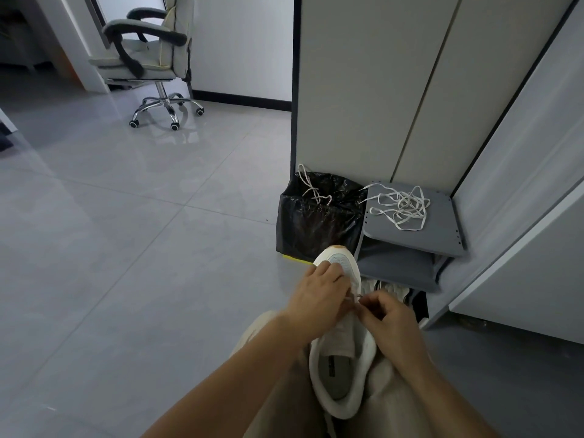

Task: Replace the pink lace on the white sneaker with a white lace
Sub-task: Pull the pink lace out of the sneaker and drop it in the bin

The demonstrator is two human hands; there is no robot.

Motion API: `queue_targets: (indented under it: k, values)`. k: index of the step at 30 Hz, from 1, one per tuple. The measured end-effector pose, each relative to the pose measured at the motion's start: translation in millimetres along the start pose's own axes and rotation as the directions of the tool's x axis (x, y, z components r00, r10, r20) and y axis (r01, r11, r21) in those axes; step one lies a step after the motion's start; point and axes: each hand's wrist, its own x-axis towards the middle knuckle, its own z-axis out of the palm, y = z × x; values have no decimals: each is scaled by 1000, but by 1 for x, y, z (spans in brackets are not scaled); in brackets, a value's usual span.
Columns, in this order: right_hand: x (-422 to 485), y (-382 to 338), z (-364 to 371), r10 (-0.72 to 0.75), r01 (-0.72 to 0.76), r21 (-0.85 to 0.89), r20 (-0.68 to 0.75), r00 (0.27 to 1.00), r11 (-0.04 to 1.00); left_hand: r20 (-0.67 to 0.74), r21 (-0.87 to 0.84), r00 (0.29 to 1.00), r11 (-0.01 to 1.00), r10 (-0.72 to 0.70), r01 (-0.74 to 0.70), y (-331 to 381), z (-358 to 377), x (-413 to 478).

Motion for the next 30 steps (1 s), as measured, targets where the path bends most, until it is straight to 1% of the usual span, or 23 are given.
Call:
queue_targets:
  k: [1, 2, 3, 5, 7, 9, 10, 11, 12, 13, 14, 15, 18, 22, 23, 24, 25, 26, 27, 28, 29, 30]
  values:
    - [0, 0, 0, 1, -1, 8, -5, 1000, 1000, 22, 34, 1000, 999, -3, 2, 4, -4, 6]
    - [-1, 0, -1, 6, -6, 14, -15, 1000, 1000, 44, 15, 999, 1000, 5, -5, 5, -7, 11]
    - [-1, 0, -2, 13, -13, 17, -25, 1000, 1000, 81, -62, 997, 998, 18, -13, 3, -9, 13]
    - [-1, 0, -3, 23, -23, 22, -39, 999, 1000, 158, -296, 986, 955, 48, 1, -4, -17, 11]
    - [0, 1, -3, 22, -21, 39, -39, 999, 999, 161, -478, 987, 873, -22, 98, -12, -23, 0]
    - [0, 0, -2, 4, -2, 35, -40, 999, 999, 152, -515, 986, 845, -72, 141, -19, -25, -11]
    - [0, 0, -2, -4, 5, 34, -45, 999, 999, 167, -491, 984, 861, -61, 137, -20, -24, -12]
    - [-1, -1, -1, -10, 12, 38, -47, 999, 999, 193, -411, 979, 901, -59, 136, -20, -20, -12]
    - [-1, -2, -2, -22, 24, 46, -44, 999, 999, 209, -273, 975, 953, -77, 133, -17, -17, -9]
    - [-2, -2, -2, -37, 39, 53, -40, 999, 998, 185, -127, 979, 986, -80, 104, -12, -17, -6]
    - [-3, -3, -2, -46, 48, 58, -34, 998, 997, 131, -19, 990, 998, -54, 57, -7, -17, -3]
    - [-3, -3, -2, -48, 50, 61, -27, 998, 997, 87, 35, 996, 999, -7, 4, -2, -17, -2]
    - [-4, -2, -3, -35, 36, 70, -15, 999, 997, 13, 57, 992, 990, 128, -129, 3, -10, -1]
    - [-2, 1, -4, -9, 9, 50, -7, 1000, 999, -3, 52, 957, 955, 291, -291, -2, -14, 3]
    - [-2, 2, -4, -5, 6, 46, -20, 1000, 999, -17, 4, 956, 956, 294, -294, -6, -12, 1]
    - [-2, 2, -4, 0, 1, 46, -33, 999, 999, -35, -108, 969, 963, 243, -245, -8, -12, -4]
    - [-2, 2, -3, 3, -1, 46, -44, 999, 999, -47, -255, 988, 955, 144, -151, -10, -12, -11]
    - [-2, 3, -3, 0, 2, 44, -53, 999, 999, -33, -385, 999, 922, 28, -39, -12, -12, -19]
    - [-2, 3, -2, -8, 11, 37, -60, 998, 999, 4, -469, 997, 880, -76, 69, -14, -13, -27]
    - [-1, 3, -1, -19, 21, 28, -68, 998, 999, 40, -508, 988, 849, -149, 148, -16, -13, -32]
    - [-1, 4, 0, -30, 32, 18, -70, 997, 999, 78, -512, 979, 835, -188, 201, -18, -13, -35]
    - [0, 4, 0, -42, 43, 11, -66, 997, 999, 98, -483, 975, 847, -199, 221, -19, -13, -34]
